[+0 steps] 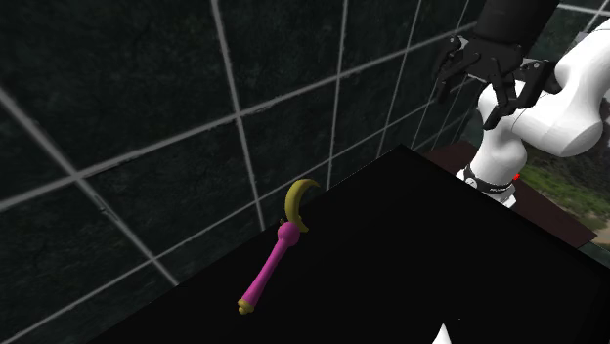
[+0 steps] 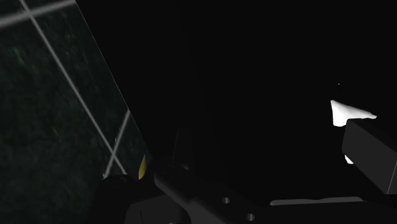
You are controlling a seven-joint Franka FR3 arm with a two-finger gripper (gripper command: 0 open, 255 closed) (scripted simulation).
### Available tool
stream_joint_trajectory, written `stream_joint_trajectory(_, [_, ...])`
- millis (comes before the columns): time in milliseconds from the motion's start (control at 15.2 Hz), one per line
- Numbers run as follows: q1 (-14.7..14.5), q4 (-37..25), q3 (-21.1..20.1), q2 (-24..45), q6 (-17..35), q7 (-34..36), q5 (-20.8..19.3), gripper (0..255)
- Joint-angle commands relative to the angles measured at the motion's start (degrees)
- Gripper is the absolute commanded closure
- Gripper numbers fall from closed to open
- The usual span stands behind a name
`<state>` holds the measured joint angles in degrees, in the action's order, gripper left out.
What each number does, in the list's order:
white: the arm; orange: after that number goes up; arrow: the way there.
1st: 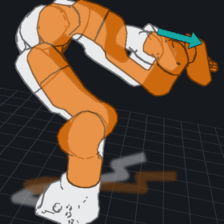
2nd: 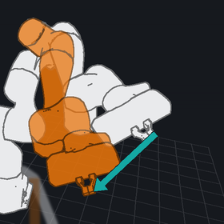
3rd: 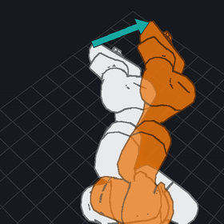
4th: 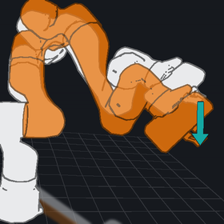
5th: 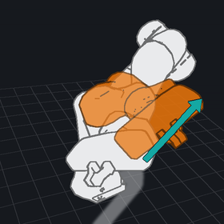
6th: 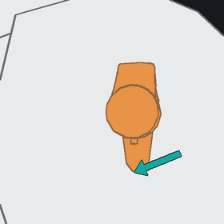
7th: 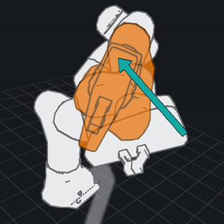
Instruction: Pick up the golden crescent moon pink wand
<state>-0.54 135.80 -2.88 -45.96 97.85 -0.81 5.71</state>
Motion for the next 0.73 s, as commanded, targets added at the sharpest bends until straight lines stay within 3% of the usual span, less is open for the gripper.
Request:
stream_joint_trajectory(0, [0.0, 0.0, 0.0, 0.0, 0.0, 0.0, 0.0, 0])
stream_joint_trajectory(660, [0.9, -10.5, 0.3, 24.4, 8.4, -4.0, -3.5, 0])
